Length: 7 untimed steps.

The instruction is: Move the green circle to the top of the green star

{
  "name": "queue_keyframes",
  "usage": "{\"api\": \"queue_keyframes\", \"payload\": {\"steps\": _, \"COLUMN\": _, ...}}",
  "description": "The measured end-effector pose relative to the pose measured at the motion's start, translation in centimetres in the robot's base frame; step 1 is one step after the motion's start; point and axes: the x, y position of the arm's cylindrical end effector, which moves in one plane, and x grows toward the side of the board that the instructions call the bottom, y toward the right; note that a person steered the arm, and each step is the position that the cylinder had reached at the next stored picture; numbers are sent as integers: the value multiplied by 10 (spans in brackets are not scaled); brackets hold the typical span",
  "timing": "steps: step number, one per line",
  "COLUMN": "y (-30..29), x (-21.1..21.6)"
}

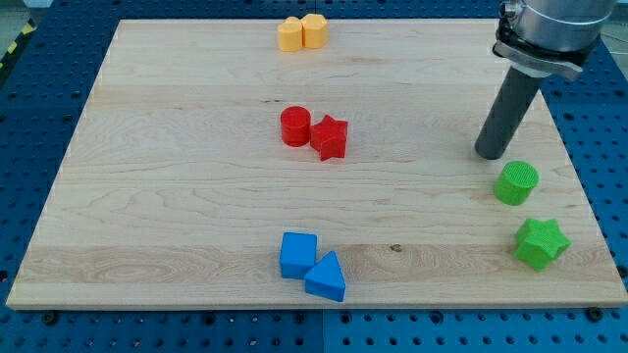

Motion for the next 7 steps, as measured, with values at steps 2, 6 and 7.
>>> {"api": "queue_keyframes", "payload": {"steps": 2, "y": 4, "x": 11}}
{"api": "queue_keyframes", "payload": {"steps": 6, "y": 7, "x": 43}}
{"api": "queue_keyframes", "payload": {"steps": 7, "y": -33, "x": 40}}
